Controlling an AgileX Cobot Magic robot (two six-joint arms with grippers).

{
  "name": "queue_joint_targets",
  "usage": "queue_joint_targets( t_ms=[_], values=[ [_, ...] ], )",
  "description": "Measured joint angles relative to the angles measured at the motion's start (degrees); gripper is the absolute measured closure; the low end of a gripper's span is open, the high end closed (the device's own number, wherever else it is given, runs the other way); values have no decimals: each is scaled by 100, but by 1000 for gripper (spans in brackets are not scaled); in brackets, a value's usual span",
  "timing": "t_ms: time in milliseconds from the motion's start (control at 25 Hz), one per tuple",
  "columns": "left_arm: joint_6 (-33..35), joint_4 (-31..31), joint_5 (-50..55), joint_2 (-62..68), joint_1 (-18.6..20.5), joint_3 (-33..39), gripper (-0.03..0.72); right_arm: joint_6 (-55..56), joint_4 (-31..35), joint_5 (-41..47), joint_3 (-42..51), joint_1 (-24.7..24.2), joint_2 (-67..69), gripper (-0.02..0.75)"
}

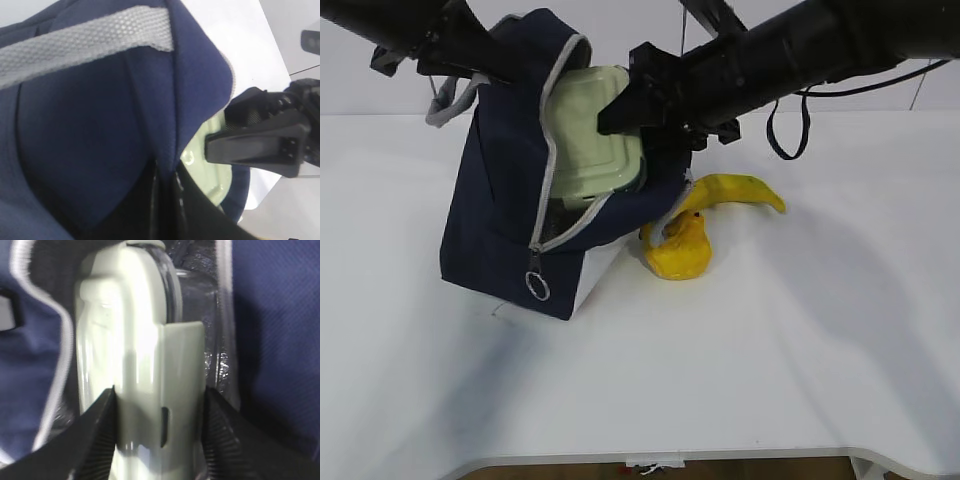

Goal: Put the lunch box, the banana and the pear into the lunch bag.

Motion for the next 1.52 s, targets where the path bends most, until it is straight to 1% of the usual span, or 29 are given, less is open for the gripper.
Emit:
queue_joint_targets(
  t_ms=[280, 600, 720, 880, 1120, 1520],
  values=[
    [33, 64, 84, 0, 0, 0, 694, 40, -11, -112, -525, 142, 507, 351],
    [47, 737, 585, 0, 0, 0, 694, 463, -467, -101, -1282, 183, 1056, 351],
    [47, 980, 665, 0, -4, 0, 694, 580, -547, -48, -1501, 183, 1238, 351],
    [60, 1124, 675, 0, -4, 0, 694, 685, -684, 60, -1639, 205, 1439, 351],
    [60, 1193, 676, 0, -13, 0, 694, 784, -1076, 60, -1719, 279, 1501, 352],
    [60, 1206, 773, 221, -13, 0, 694, 808, -1234, -91, -1743, 313, 1804, 352]
  ],
)
